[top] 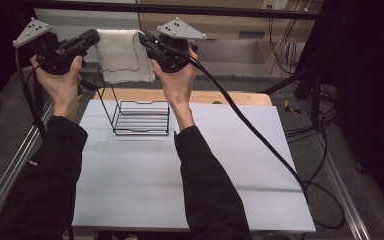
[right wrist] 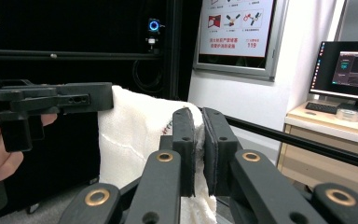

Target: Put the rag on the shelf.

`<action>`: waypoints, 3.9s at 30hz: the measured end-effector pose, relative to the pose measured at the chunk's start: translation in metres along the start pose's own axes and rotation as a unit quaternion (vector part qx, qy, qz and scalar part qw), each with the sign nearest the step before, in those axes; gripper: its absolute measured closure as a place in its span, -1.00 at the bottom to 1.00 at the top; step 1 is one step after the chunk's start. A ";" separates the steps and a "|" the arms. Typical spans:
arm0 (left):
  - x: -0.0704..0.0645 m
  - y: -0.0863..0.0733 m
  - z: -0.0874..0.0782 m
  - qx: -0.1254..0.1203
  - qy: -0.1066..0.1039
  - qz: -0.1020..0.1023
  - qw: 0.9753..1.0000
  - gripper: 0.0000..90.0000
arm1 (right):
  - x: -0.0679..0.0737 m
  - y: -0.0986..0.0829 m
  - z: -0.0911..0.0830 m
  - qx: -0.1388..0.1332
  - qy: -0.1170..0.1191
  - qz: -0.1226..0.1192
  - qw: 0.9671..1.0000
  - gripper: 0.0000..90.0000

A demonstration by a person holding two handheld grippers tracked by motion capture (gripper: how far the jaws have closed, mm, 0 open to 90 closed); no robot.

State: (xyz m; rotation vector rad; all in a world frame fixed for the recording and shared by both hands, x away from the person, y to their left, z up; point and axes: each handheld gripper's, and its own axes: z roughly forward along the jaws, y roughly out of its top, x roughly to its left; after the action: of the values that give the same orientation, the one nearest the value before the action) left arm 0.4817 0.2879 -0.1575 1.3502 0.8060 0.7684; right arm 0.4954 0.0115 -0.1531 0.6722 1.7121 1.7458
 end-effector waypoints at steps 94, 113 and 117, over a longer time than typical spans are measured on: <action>0.014 -0.069 -0.021 0.101 -0.019 0.011 0.995 0.83 | 0.017 -0.067 0.000 0.104 0.028 -0.017 0.994 0.87; 0.006 -0.056 -0.037 0.121 -0.024 0.024 0.992 0.78 | 0.022 -0.083 -0.007 0.120 0.040 -0.024 0.992 0.87; 0.004 -0.049 -0.031 0.130 -0.016 0.026 0.991 0.91 | 0.023 -0.084 -0.007 0.121 0.041 -0.026 0.991 0.87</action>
State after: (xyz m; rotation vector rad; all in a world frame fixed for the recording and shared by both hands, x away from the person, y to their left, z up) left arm 0.4584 0.3038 -0.2081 1.6177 0.8698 0.6977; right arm 0.4797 0.0223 -0.2388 0.6609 2.0008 1.5631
